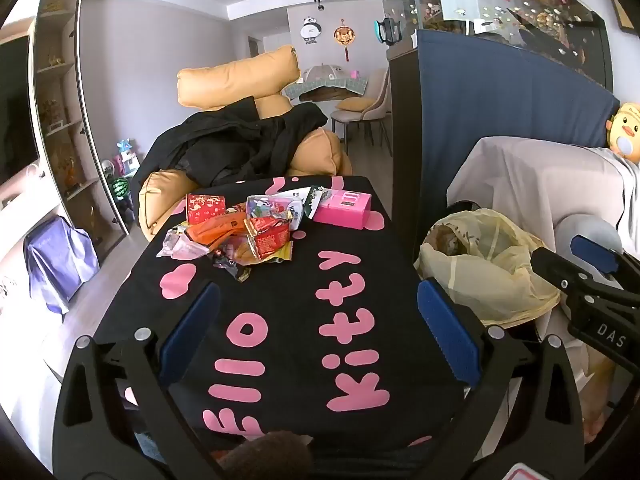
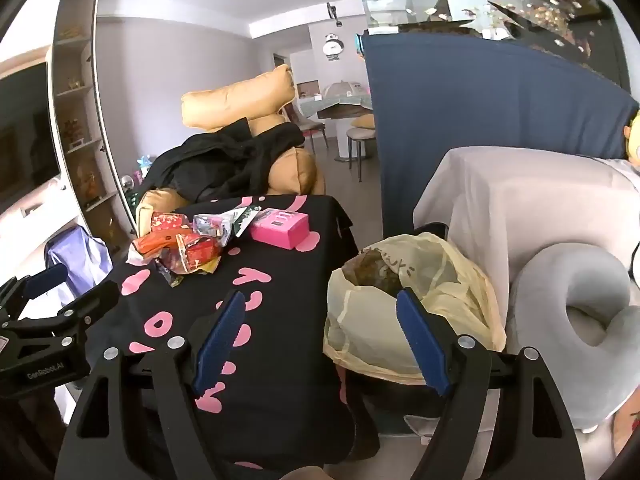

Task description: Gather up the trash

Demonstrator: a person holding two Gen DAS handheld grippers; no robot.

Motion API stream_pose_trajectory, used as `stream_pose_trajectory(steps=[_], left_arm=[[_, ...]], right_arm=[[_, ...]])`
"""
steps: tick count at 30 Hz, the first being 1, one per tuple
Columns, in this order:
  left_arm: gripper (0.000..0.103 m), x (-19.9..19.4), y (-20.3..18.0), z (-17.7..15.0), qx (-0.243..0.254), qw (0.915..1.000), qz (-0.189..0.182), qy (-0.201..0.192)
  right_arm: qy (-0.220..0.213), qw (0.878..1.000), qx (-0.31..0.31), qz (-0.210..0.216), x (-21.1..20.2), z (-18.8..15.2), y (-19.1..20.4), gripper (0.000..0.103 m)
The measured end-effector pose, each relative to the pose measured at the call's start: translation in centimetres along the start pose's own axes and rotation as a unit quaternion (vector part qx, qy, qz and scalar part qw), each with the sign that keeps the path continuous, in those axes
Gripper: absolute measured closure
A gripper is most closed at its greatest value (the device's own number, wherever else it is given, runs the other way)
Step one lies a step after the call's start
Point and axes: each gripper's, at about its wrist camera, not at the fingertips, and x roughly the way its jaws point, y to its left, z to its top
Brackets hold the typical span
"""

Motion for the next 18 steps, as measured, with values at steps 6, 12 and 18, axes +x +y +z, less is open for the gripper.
stream_pose_trajectory(steps=[6,12,18], left_arm=[[0.009,0.06,0.09,0.0,-0.002,1.0,-0.002,0.002],[0.009,0.01,0.01,0.0,0.0,1.0,-0.001,0.001],[0.009,0.02,0.01,0.0,0.0,1.0,0.0,0.002]], right_arm=[[0.0,1.0,0.0,-0.003,-0.07,-0.01,-0.04,0.029],[-0.001,1.0,0.0,-0.008,-0.17,0.0,0.17,0.029],[0.001,1.0,0.0,-0.014,-0.01,0.05,-0.06,0.029]])
